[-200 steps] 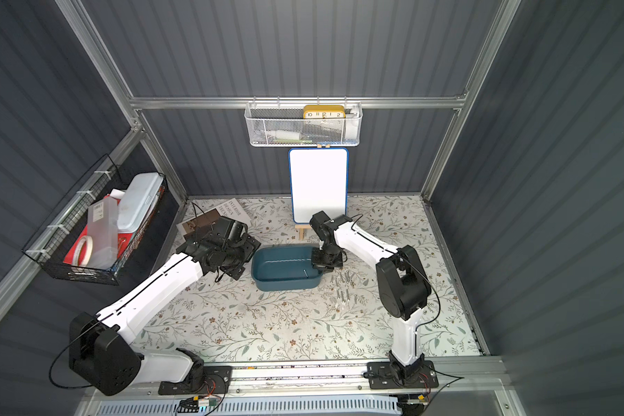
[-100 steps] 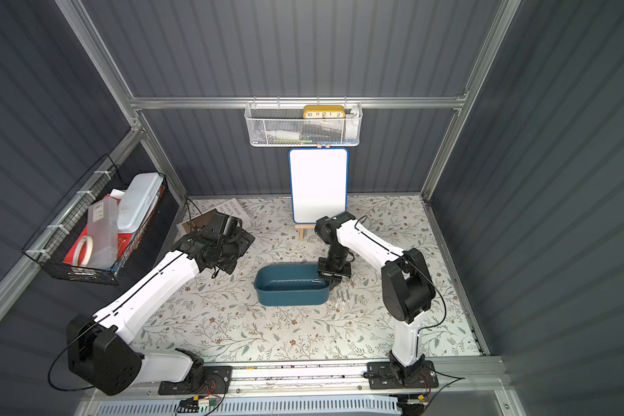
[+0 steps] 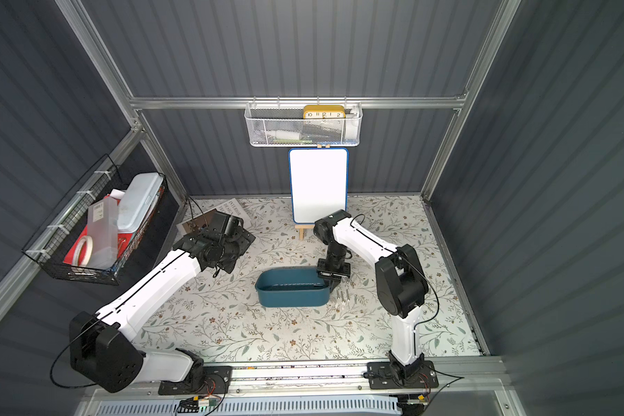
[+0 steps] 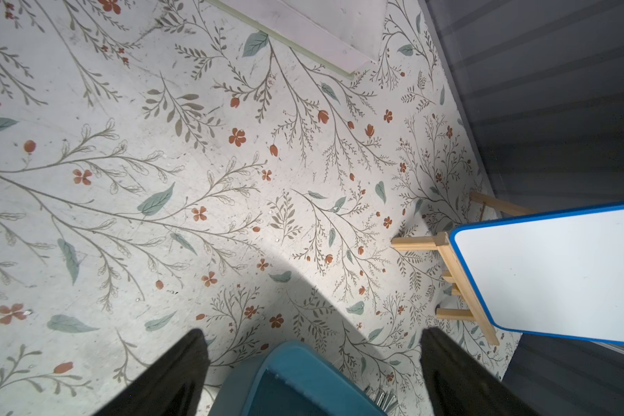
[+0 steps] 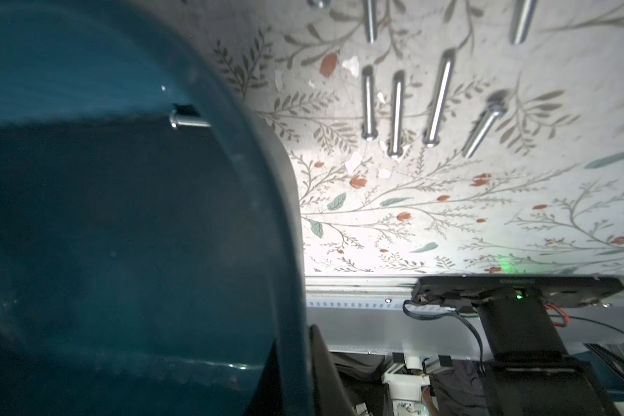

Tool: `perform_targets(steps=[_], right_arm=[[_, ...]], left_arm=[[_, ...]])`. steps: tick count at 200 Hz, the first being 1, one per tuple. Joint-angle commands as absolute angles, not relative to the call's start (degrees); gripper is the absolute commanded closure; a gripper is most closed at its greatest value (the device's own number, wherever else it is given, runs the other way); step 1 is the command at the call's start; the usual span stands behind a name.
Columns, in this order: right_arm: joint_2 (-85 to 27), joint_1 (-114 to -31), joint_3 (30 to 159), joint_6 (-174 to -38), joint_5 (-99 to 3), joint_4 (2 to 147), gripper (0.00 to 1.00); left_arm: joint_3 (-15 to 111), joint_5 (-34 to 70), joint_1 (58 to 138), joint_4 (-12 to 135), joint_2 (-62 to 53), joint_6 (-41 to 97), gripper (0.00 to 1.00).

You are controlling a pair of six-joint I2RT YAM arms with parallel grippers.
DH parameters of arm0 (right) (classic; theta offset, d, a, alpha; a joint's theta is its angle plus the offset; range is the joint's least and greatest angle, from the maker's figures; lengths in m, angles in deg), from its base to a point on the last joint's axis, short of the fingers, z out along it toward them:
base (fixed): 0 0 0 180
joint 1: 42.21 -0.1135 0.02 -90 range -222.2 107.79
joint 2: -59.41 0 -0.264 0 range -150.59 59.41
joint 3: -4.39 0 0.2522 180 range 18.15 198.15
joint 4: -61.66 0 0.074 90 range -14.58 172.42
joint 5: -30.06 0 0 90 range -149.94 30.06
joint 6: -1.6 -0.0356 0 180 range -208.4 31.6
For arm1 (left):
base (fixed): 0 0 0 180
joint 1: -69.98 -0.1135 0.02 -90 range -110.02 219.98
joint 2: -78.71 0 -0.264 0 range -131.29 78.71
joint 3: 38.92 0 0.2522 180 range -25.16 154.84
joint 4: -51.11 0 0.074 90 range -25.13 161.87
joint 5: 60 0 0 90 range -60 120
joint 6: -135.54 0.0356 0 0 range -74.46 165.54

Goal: Take out the screws from the storage box
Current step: Adjust the storage box at the center of the board.

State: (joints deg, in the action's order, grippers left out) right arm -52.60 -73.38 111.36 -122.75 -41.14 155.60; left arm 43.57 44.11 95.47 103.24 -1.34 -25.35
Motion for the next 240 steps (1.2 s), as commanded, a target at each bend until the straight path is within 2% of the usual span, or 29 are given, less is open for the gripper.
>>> perform_targets(steps=[1,10,35,96,110,175,202,240], right_arm=[[-52.0,-73.95,110.17,-124.7,-43.8,147.32,1.0],[-52.36,-74.48,109.74,-124.75,-45.12,145.53,1.0],[-53.42,-77.11,108.94,-124.12,-56.59,142.89,1.0],[-53.3,-78.49,102.32,-123.43,-59.91,132.96,1.0],[-53.68,-78.42,101.88,-123.13,-59.7,131.82,0.94],[-55.82,-78.44,100.7,-122.59,-59.5,128.69,0.85],[-55.71,-78.42,100.33,-122.16,-59.34,127.84,0.75],[-54.98,-78.41,100.76,-121.22,-59.92,128.71,0.73]], left_arm=[[42.21,43.15,95.29,101.26,-1.67,-23.57,0.05],[41.65,42.68,95.29,100.53,-1.53,-23.5,0.05],[40.12,41.28,95.29,99.43,-1.19,-23.1,0.05],[36.27,38.69,95.4,96.24,-0.84,-23.1,0.05],[35.46,38.27,95.42,95.57,-0.68,-23.1,0.05],[31.03,35.8,96.08,91.54,-1.19,-23.1,0.05],[29.1,34.56,96.17,89.49,-1.53,-23.19,0.04],[29.5,34.74,96.17,89.0,-2.74,-23.02,0.04]])
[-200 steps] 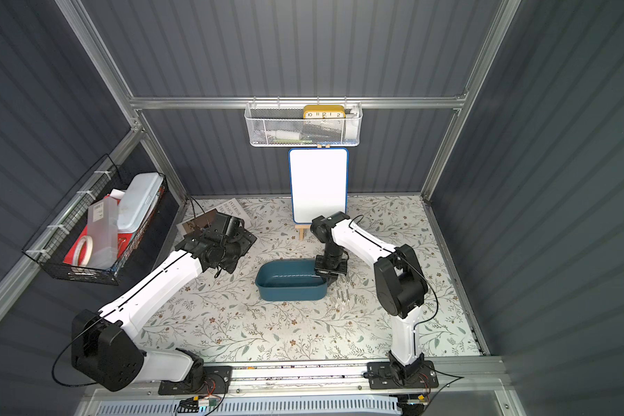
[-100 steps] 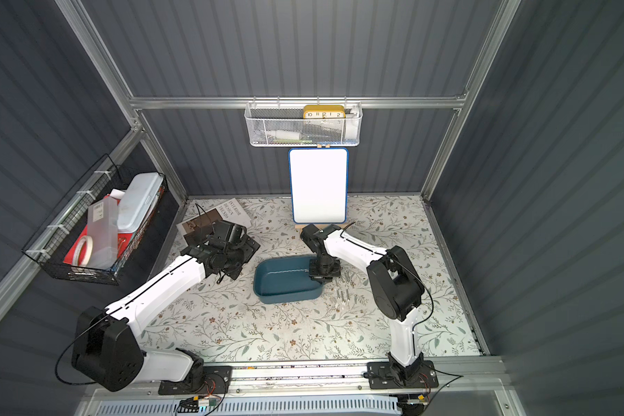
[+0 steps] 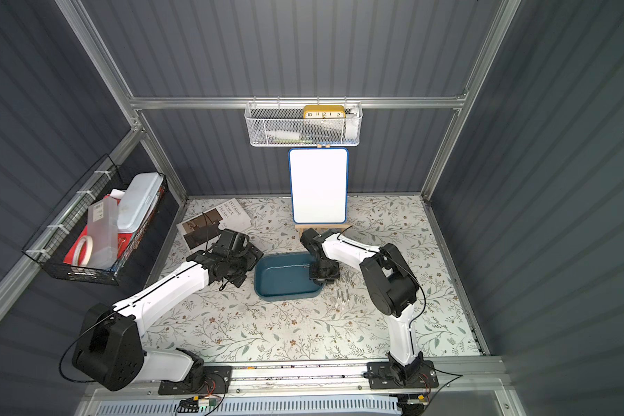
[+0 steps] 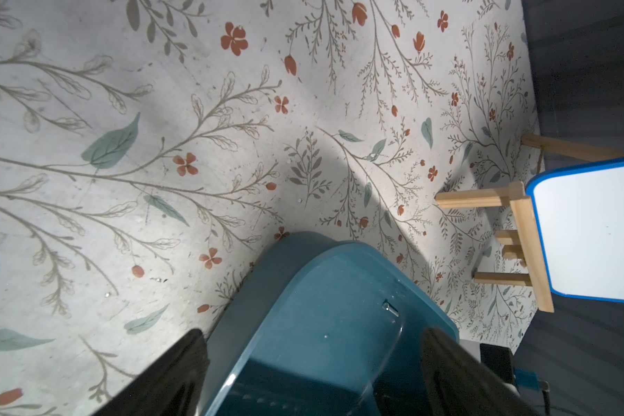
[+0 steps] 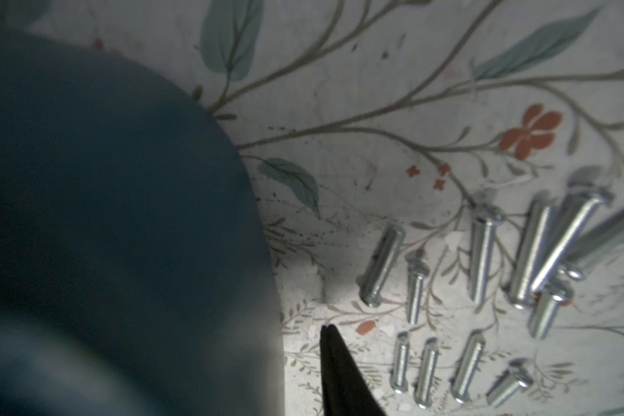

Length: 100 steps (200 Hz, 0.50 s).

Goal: Take out the screws from the storage box
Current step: Adjust the storage box at the center of the board, then pick up the screw from the storage box.

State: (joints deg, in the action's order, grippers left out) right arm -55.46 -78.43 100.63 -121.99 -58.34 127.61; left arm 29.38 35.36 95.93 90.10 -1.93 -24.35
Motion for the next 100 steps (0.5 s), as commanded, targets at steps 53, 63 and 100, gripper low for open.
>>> perform_targets(steps=[53,63,100], right_arm=[[-50.2,-78.33,103.67,-114.9,-65.85,135.86,0.68],[-49.34,-78.33,104.59,-113.8,-67.24,137.67,0.68],[-45.56,-78.33,108.11,-116.52,-65.07,141.72,0.66]], left_arm=[[29.24,34.3,96.17,87.37,-3.64,-22.84,0.03],[29.24,34.22,96.17,87.15,-3.58,-22.84,0.03],[29.03,33.79,96.17,86.32,-3.66,-22.75,0.03]])
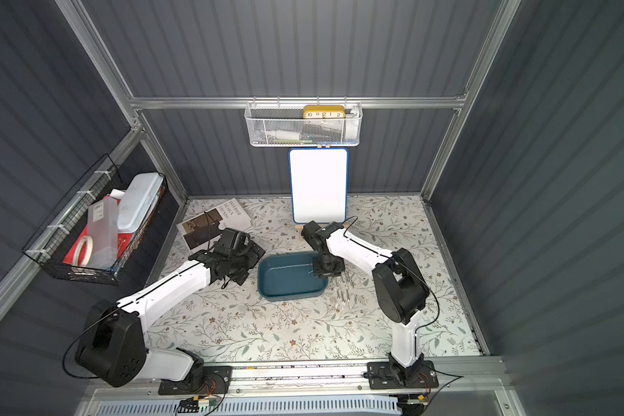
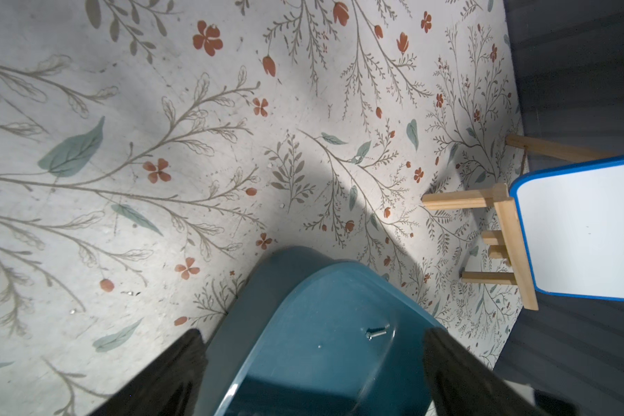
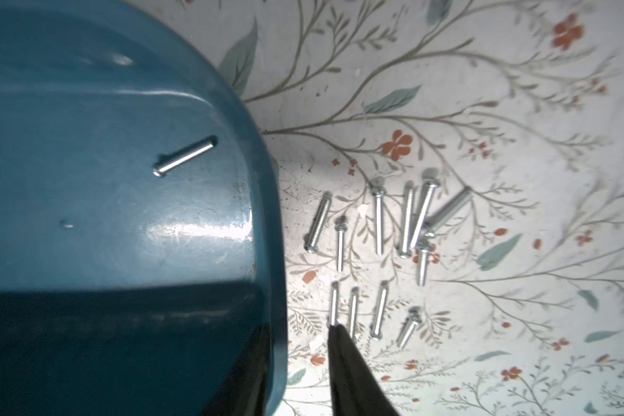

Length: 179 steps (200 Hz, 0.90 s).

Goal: Take out the screws from the storage box
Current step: Pick up the screw from the storage box.

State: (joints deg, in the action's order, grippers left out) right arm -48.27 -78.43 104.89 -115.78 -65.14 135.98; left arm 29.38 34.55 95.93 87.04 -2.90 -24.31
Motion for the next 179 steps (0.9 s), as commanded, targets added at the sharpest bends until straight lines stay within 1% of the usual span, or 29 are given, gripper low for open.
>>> perform_targets(steps=[1,23,51,79,115,140,179], right_arm=[[-45.5,-78.33,108.35,-116.7,-64.84,141.88,0.66],[-45.14,-79.34,111.41,-123.99,-59.95,142.97,0.65],[-48.63,-82.5,116.64,-130.15,-61.32,143.95,0.64],[-54.18,-83.23,117.95,-134.1,-60.33,142.87,0.64],[-60.24,-83.78,119.99,-134.44,-63.39,143.84,0.65],[-62.76,-83.71,120.34,-133.95,-66.12,143.76,0.66],[-65.49,-83.27,121.03,-133.01,-67.72,142.39,0.67]], left_arm=[[29.09,33.78,96.17,86.32,-3.7,-22.71,0.03],[28.89,33.33,96.17,85.72,-3.55,-22.57,0.03],[28.46,33.12,96.15,84.85,-3.24,-22.47,0.03],[27.55,33.3,96.17,83.81,-3.35,-22.49,0.03],[27.39,33.47,96.17,83.17,-3.8,-22.4,0.03],[27.42,33.6,96.17,82.14,-4.33,-22.4,0.03],[27.56,34.27,96.17,82.01,-5.35,-22.31,0.02]])
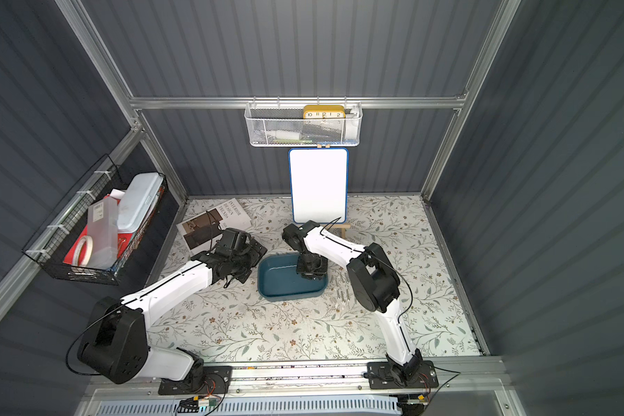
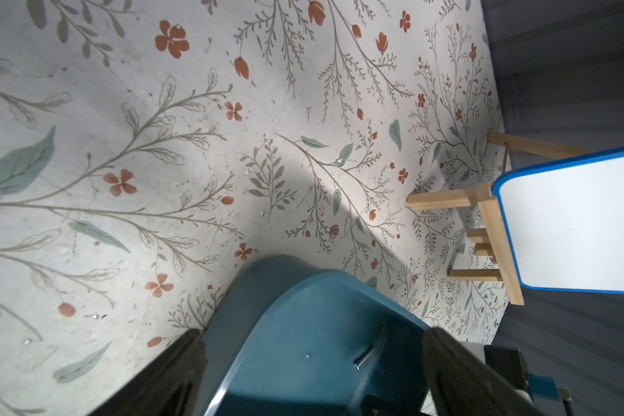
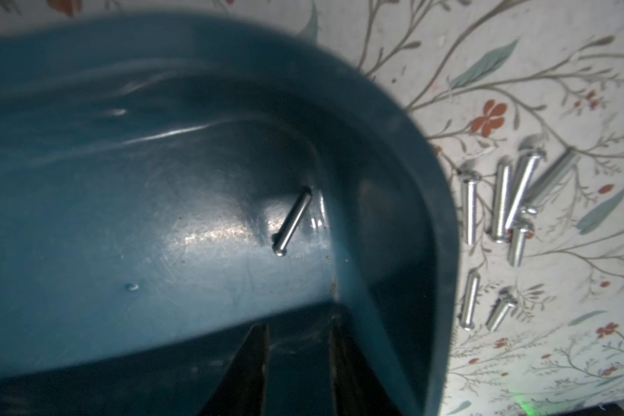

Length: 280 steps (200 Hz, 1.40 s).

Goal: Take out the screws from the storage box
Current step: Pick up the screw from the storage box.

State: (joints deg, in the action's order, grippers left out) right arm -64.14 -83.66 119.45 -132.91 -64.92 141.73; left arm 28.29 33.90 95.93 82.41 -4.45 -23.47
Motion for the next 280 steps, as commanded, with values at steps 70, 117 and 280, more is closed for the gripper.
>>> perform_targets(steps=[70,117,280], right_arm=[[-67.24,-80.63,119.56,-136.66,-64.49,137.1,0.68],[-67.28,-80.04,119.94,-138.33,-64.56,135.63,0.66],[-68.56,-80.61,118.68,-143.5,-65.85,135.17,0.66]], left_arm=[[28.92,35.58,96.17,81.77,-7.3,-21.62,0.03],[29.08,35.62,96.17,81.56,-8.13,-21.31,0.02],[28.76,35.03,96.13,81.39,-8.38,-21.14,0.02]])
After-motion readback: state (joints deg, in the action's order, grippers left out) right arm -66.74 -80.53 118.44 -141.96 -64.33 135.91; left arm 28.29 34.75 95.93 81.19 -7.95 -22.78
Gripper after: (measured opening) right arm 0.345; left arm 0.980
